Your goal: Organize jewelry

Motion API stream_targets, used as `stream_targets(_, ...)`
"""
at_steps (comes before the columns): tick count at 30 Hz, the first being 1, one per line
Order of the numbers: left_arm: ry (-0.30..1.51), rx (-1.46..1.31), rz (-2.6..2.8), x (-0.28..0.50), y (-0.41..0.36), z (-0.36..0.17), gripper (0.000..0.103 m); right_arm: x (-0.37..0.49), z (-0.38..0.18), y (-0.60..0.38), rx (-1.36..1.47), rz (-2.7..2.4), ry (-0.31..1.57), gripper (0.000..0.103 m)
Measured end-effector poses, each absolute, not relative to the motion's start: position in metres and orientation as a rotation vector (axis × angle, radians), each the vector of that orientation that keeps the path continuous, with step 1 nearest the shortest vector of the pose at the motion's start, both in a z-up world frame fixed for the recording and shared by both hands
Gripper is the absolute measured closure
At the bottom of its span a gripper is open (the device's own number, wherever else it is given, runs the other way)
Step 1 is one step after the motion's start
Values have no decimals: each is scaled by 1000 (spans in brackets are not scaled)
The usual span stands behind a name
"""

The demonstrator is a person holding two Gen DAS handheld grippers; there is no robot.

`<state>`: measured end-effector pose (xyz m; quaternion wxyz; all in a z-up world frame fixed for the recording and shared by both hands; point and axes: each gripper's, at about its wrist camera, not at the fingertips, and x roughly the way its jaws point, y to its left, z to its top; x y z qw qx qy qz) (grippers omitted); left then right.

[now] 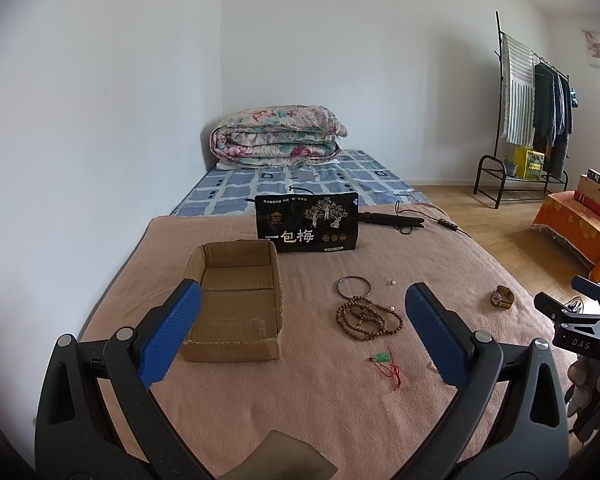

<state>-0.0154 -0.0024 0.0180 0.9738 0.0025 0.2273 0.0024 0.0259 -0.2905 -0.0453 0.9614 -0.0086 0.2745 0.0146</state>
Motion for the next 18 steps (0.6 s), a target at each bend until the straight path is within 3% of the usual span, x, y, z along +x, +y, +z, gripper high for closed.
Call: stream_targets(18, 496, 4, -12, -5, -14, 13, 0, 28, -44, -290, -19, 25, 558, 0)
